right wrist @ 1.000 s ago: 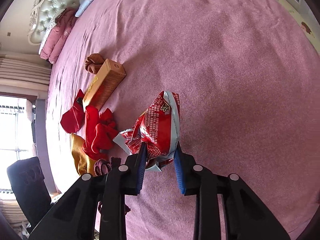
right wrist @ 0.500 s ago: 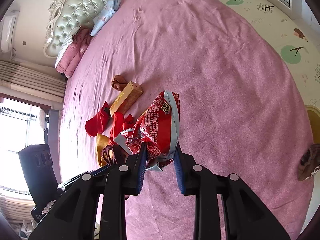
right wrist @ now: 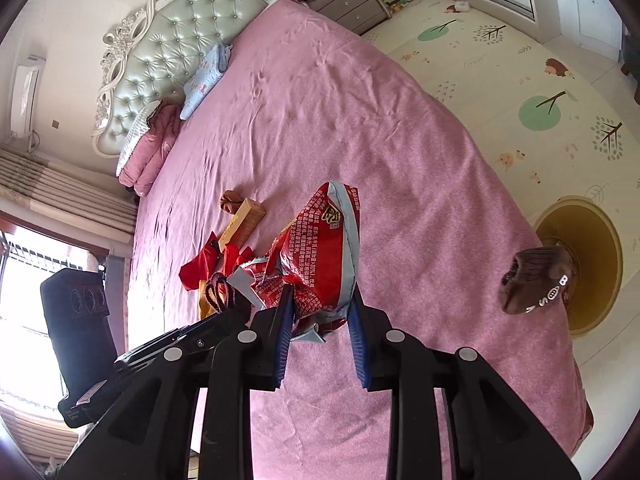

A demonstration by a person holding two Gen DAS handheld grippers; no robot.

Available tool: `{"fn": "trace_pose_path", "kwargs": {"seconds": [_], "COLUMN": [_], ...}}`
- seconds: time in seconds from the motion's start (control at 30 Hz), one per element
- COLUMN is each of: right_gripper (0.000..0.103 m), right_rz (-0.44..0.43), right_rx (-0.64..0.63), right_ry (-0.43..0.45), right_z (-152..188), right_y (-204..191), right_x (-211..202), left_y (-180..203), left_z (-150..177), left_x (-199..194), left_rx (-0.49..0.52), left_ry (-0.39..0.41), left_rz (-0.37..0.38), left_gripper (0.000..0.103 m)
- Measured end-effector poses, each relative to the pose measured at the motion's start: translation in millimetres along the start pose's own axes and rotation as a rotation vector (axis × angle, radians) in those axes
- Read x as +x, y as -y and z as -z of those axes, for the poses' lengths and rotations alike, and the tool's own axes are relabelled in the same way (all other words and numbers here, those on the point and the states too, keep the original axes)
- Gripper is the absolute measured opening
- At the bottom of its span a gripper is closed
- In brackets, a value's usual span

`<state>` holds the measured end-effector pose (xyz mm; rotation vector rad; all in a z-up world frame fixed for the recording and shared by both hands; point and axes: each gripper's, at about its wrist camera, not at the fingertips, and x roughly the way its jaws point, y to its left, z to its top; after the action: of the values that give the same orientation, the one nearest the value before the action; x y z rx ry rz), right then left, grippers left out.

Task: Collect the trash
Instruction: 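Lift strap and wrapper and carry them over the yellow bin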

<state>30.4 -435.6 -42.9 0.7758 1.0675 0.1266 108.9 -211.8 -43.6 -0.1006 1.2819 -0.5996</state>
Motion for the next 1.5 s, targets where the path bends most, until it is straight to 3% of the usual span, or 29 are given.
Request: {"fn": "trace_pose_path", "kwargs": {"seconds": [0.4, 0.87, 1.27, 1.5], "right_gripper": [0.026, 0.026, 0.027, 0.027], "right_rz": [0.048, 0.104, 0.139, 0.154], "right_rx": [0.115, 0.272, 0.441, 0.51], "right_ry": [0.094, 0.188, 0.225, 0.228], "right_z": [-4.1, -13.4, -7.3, -8.7], "right_y": [96.4, 204.1, 283.3, 316.0], "right_x": [-78.6, -139.0, -147.8, -145.2], "left_y": [104.5, 218.5, 292.2, 308.9], "left_z": [-5.5, -18.3, -29.5, -41.3], "left_x": [48.3, 132.6, 217.6, 254.0], "left_rx": [0.115, 0.259, 0.382, 0.406], "left_ry": [-0.061, -0.184, -0.306, -0.35], "left_rz": [0.061, 0.11, 0.12, 0.11], "left_gripper": [0.021, 0.021, 0.021, 0.021]}}
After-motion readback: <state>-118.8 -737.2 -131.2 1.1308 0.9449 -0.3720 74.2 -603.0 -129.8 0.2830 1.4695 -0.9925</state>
